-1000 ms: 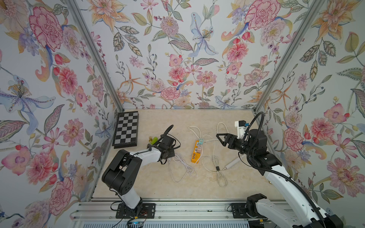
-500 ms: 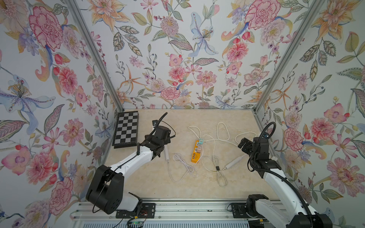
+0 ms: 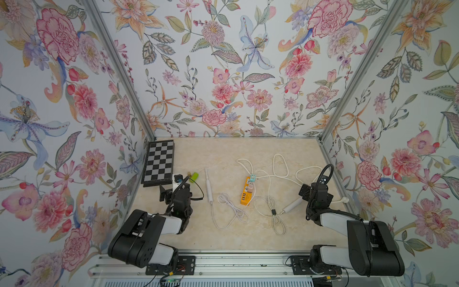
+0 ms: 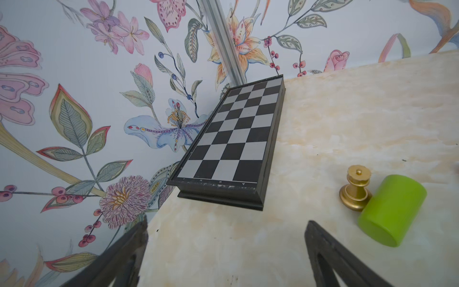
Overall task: Charge the electric toothbrush
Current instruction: Reset both arms
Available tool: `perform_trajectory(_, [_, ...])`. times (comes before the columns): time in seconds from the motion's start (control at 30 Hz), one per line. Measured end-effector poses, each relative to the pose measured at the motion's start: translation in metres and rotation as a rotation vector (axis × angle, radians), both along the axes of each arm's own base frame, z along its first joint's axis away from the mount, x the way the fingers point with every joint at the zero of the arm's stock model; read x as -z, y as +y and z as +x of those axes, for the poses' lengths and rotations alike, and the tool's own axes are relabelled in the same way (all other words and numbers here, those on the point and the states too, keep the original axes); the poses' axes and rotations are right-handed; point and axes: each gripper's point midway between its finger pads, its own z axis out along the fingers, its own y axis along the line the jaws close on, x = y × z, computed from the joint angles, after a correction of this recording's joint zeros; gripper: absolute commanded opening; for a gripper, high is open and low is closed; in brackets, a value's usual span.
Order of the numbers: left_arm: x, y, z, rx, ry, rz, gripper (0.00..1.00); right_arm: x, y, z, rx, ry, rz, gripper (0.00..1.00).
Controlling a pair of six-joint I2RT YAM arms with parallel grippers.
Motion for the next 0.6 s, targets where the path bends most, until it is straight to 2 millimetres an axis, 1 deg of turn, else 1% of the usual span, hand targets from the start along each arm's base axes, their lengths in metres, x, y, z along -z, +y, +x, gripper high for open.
perform_trajectory(0.07, [-0.004,0.002,0.002,0.017,-0.039,0.008,0.99,-0.008,0.010,0.017,-0.075,-0.050,-0.014,1.00])
perform_trajectory(0.17, [-0.010,0.005,-0.001,0.068,-0.084,-0.001,0.99,-0.015,0.025,0.029,-0.176,-0.138,-0.029,1.00])
perform_trajectory(0.2, [-0.011,0.007,0.000,0.079,-0.094,-0.008,0.99,-0.013,0.028,0.029,-0.199,-0.150,-0.035,1.00])
perform_trajectory(0.27, [-0.015,0.011,0.004,0.107,-0.112,-0.026,0.99,-0.003,0.036,0.025,-0.246,-0.130,-0.043,1.00])
perform_trajectory(0.3, [-0.016,0.012,0.006,0.120,-0.120,-0.035,0.99,-0.002,0.038,0.026,-0.262,-0.130,-0.046,1.00])
perform_trajectory(0.47, [-0.011,0.019,0.021,0.148,-0.120,-0.092,0.99,-0.016,0.044,0.032,-0.300,-0.188,-0.066,1.00])
perform_trajectory(0.6, [-0.015,0.018,0.023,0.165,-0.141,-0.109,0.99,-0.018,0.047,0.033,-0.319,-0.196,-0.063,1.00])
